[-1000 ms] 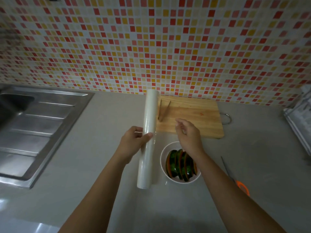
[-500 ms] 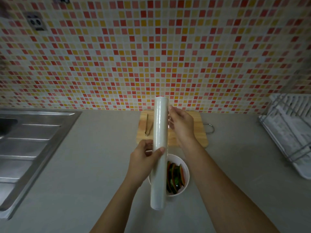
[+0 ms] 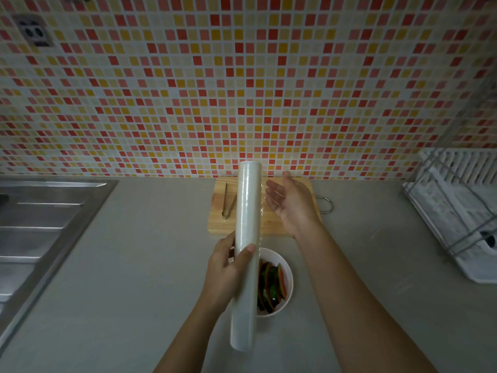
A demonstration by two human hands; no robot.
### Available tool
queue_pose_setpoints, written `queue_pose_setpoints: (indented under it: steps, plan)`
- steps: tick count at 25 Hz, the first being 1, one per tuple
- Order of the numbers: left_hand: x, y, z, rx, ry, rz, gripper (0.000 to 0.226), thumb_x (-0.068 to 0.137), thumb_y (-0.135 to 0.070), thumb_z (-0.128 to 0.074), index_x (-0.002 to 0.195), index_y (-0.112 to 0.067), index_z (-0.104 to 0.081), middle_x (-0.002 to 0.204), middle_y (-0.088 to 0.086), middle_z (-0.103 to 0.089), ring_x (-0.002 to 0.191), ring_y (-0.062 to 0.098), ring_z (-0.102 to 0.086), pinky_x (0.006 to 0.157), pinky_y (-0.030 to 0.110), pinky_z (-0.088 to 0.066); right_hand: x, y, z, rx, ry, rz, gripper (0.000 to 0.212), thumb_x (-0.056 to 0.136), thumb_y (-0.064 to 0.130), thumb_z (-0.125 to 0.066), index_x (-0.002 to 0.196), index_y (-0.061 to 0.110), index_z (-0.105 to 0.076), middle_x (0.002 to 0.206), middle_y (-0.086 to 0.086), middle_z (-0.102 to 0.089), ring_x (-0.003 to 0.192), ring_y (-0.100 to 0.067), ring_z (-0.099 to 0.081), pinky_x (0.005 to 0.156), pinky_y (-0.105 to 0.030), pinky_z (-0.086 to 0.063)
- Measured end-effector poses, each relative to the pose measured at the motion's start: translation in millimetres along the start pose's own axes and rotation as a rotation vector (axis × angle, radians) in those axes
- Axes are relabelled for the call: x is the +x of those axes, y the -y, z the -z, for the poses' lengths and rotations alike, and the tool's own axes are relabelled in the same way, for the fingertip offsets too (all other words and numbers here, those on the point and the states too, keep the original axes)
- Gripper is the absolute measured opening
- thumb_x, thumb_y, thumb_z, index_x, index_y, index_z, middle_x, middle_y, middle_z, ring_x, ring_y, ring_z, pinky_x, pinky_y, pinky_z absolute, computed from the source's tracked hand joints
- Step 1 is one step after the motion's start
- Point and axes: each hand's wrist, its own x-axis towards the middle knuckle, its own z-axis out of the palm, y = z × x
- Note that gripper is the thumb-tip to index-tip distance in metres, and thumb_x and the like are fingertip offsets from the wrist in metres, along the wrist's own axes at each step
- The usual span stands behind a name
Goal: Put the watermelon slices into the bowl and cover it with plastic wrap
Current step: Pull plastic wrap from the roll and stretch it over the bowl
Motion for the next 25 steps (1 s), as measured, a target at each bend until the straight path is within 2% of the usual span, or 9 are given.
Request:
queue_pose_setpoints:
  steps: [2, 4, 9, 14, 17, 19, 21, 23, 25]
  plan:
    - [1.9, 0.7, 0.2, 0.011, 0.02, -0.001, 0.055, 0.076, -0.042, -0.059, 0.128, -0.025, -0.056, 0.119, 0.003, -0.06, 0.107, 0.022, -0.06, 0.095, 0.049, -0.05, -1.0, 1.4, 3.5, -0.087, 0.05, 0.025, 0.039, 0.08, 0.027, -0.072, 0.112, 0.019, -0.051, 0.098, -0.005, -0.069, 0.081, -0.012, -0.068, 0.061, -0.022, -0.054]
    - [3.3, 1.1, -0.4, 0.019, 0.03, -0.004, 0.057, 0.076, -0.041, -0.059, 0.13, -0.023, -0.055, 0.12, 0.002, -0.06, 0.106, 0.021, -0.061, 0.094, 0.048, -0.051, 0.8, 1.8, 6.0, -0.153, 0.046, 0.064, 0.041, 0.074, 0.016, -0.077, 0.107, 0.021, -0.053, 0.094, -0.004, -0.07, 0.074, -0.006, -0.069, 0.061, -0.017, -0.053]
    - [6.1, 1.9, -7.0, -0.035, 0.059, 0.002, 0.053, 0.077, -0.042, -0.058, 0.126, -0.024, -0.058, 0.117, 0.002, -0.061, 0.102, 0.019, -0.063, 0.091, 0.045, -0.054, 5.4, 1.7, 6.3, -0.198, 0.053, 0.144, 0.027, 0.085, 0.009, -0.063, 0.107, 0.022, -0.058, 0.089, 0.002, -0.065, 0.066, -0.004, -0.058, 0.063, -0.02, -0.049]
    - [4.3, 2.2, -12.1, -0.03, 0.057, -0.037, 0.044, 0.075, -0.048, -0.056, 0.117, -0.036, -0.059, 0.106, -0.006, -0.067, 0.093, 0.009, -0.065, 0.077, 0.027, -0.053, 3.3, -0.9, 8.8, -0.215, 0.1, 0.146, 0.029, 0.085, 0.027, -0.066, 0.112, 0.017, -0.065, 0.091, 0.005, -0.065, 0.079, -0.006, -0.061, 0.072, -0.024, -0.05]
    - [3.4, 0.6, -16.4, 0.047, 0.004, -0.087, 0.037, 0.072, -0.057, -0.05, 0.107, -0.046, -0.057, 0.095, -0.017, -0.069, 0.087, -0.001, -0.065, 0.069, 0.014, -0.049, 1.0, -0.7, 8.0, -0.253, 0.048, 0.241, 0.016, 0.084, 0.02, -0.067, 0.099, 0.015, -0.068, 0.094, -0.001, -0.068, 0.081, -0.011, -0.063, 0.071, -0.023, -0.051]
    - [3.5, -2.5, -23.3, 0.11, -0.052, -0.135, 0.019, 0.081, -0.058, -0.048, 0.099, -0.054, -0.054, 0.091, -0.023, -0.067, 0.085, -0.007, -0.062, 0.063, 0.008, -0.047, -0.3, -0.2, 5.6, -0.256, 0.012, 0.307, 0.005, 0.085, 0.021, -0.066, 0.089, 0.02, -0.068, 0.093, -0.002, -0.068, 0.082, -0.012, -0.064, 0.069, -0.023, -0.051]
    - [3.6, -4.8, -28.8, 0.151, -0.117, -0.183, 0.01, 0.087, -0.056, -0.044, 0.094, -0.058, -0.051, 0.089, -0.019, -0.064, 0.086, -0.01, -0.06, 0.063, 0.01, -0.045, 0.4, 2.5, 4.8, -0.32, -0.009, 0.399, 0.003, 0.086, 0.024, -0.064, 0.085, 0.025, -0.067, 0.079, 0.004, -0.066, 0.07, -0.008, -0.06, 0.067, -0.025, -0.049]
    - [3.7, -5.5, -31.7, 0.131, -0.152, -0.203, 0.013, 0.086, -0.059, -0.041, 0.093, -0.057, -0.052, 0.09, -0.014, -0.063, 0.086, -0.007, -0.059, 0.066, 0.017, -0.048, 3.5, 9.6, 5.2, -0.323, -0.05, 0.445, 0.006, 0.087, 0.022, -0.062, 0.087, 0.022, -0.068, 0.061, 0.011, -0.058, 0.057, -0.005, -0.051, 0.063, -0.025, -0.045]
    - [4.3, -6.8, -32.6, 0.093, -0.157, -0.208, 0.023, 0.083, -0.061, -0.04, 0.095, -0.053, -0.057, 0.09, -0.012, -0.064, 0.085, -0.004, -0.06, 0.068, 0.021, -0.049, 2.7, 16.2, 5.2, -0.253, -0.063, 0.416, 0.011, 0.09, 0.023, -0.058, 0.094, 0.017, -0.067, 0.06, 0.01, -0.055, 0.055, -0.003, -0.048, 0.061, -0.023, -0.042]
